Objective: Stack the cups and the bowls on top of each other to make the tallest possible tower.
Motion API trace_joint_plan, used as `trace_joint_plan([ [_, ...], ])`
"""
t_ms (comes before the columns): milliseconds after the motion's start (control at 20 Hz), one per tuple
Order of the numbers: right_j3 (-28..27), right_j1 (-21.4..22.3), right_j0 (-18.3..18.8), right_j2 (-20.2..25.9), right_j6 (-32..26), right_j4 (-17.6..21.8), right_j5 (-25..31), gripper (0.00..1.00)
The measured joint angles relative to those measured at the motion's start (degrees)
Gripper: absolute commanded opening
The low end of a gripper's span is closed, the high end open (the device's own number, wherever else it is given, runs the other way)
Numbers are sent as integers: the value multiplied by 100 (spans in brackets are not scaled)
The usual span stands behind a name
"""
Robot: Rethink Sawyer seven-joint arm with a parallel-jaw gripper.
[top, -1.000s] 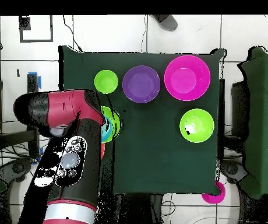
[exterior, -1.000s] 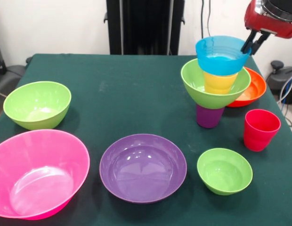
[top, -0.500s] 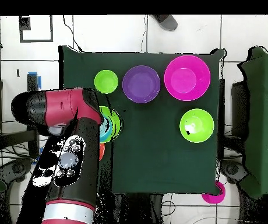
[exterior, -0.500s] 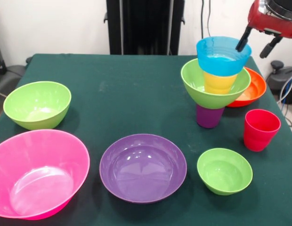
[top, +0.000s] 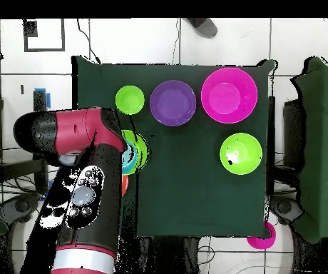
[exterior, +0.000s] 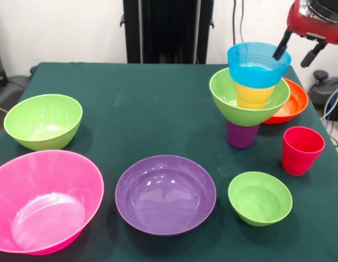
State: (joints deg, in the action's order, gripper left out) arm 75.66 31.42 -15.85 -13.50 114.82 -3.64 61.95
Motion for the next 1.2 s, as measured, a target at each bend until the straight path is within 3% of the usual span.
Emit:
trace_joint_plan([
  [800, 5, 812, 266, 2, 0, -174, 12, 100],
  [1050, 39, 1136, 604, 26, 0, -158, 64, 100],
  [1100, 91, 1295, 875, 49, -5, -136, 64, 100],
  [1200, 138, 1396, 1077, 69, -28, -107, 68, 100],
])
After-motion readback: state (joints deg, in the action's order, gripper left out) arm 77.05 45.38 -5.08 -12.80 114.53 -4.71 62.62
